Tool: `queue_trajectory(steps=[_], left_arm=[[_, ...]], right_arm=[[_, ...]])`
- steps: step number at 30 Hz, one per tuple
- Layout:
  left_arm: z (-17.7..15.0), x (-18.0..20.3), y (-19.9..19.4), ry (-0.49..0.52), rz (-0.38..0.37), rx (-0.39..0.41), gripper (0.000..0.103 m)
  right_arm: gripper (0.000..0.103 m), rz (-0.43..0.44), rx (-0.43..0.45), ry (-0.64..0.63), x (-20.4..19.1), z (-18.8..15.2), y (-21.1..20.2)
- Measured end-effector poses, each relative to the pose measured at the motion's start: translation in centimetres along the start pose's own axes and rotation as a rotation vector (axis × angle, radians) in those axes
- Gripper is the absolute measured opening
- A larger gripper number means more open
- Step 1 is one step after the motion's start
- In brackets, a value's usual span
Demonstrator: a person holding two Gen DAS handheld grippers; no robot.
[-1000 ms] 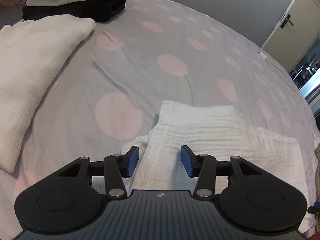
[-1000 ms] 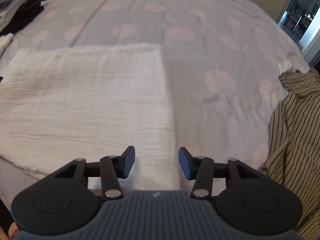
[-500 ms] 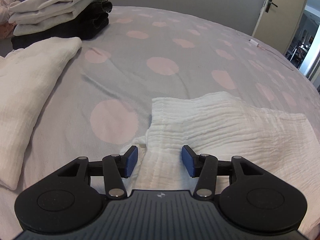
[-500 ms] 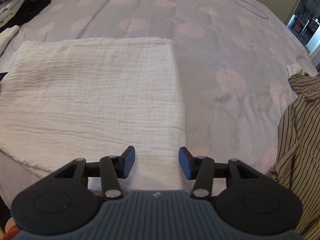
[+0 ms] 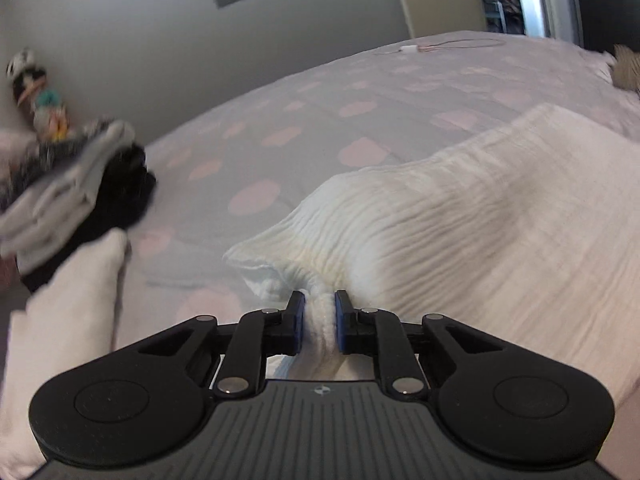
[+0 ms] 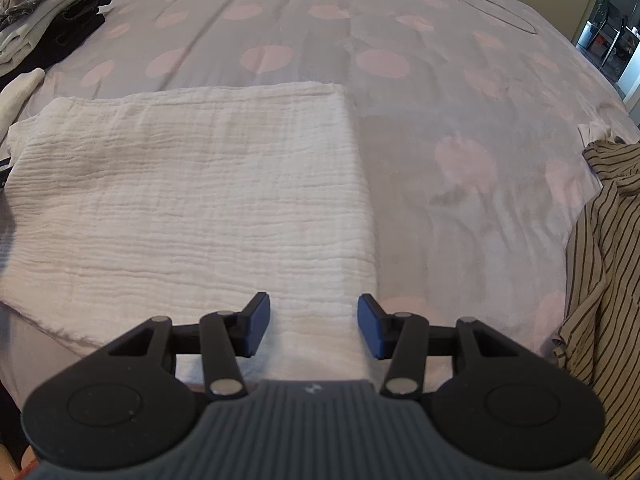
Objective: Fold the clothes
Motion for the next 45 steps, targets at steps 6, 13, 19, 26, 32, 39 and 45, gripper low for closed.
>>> queue_trajectory(steps=[6,13,19,26,32,39,45], left_arm=[[-0.1,0.6,0.2,-0.007,0.041,-0.024,0.017],[1.1,-3.2,-0.2,-0.191,0.18,-0.037,0.015],[-0.2,-5.1,0.1,-0.282,0.233,-0.172,0.014],[-1.7,-4.1,3.1,-0.198,0.244,-0.301,0.015],[-0.8,-7.5,0.2,-0.431,0.222,-0.23,0.03],[0.5,-9.9,-1.8,-0.555,0.293,-0.117,0.047],[1.5,-10.1,-2.0,-0.531,0.338,-0.053,0.052]], right_arm=[[0.052,0.009,-0.004,-0.001,0.1,0.1,0.1],[0.052,0.014,-0.014,0.001,0.1,0.0,0.3],[0.052,0.016,-0.048,-0.005,0.3,0.1,0.9],[0.054,-0.005,-0.089,-0.02,0.2,0.2,1.5],[0.057,-0.026,-0.107,-0.034,-0.3,0.2,1.3],[0.067,-0.042,-0.132,-0.135,-1.9,0.8,0.3],[0.073,-0.002,-0.059,-0.14,-2.5,2.4,-1.5]])
Point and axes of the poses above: each gripper's, at about its wrist camera, not at the fingertips, and y roughly the way its jaws point, x to its right, z to its top, the point moved 5 cm from there along y, roughly the way its jaws point, and after that the axes turned 10 degrees about -y, right-handed, at the moved point
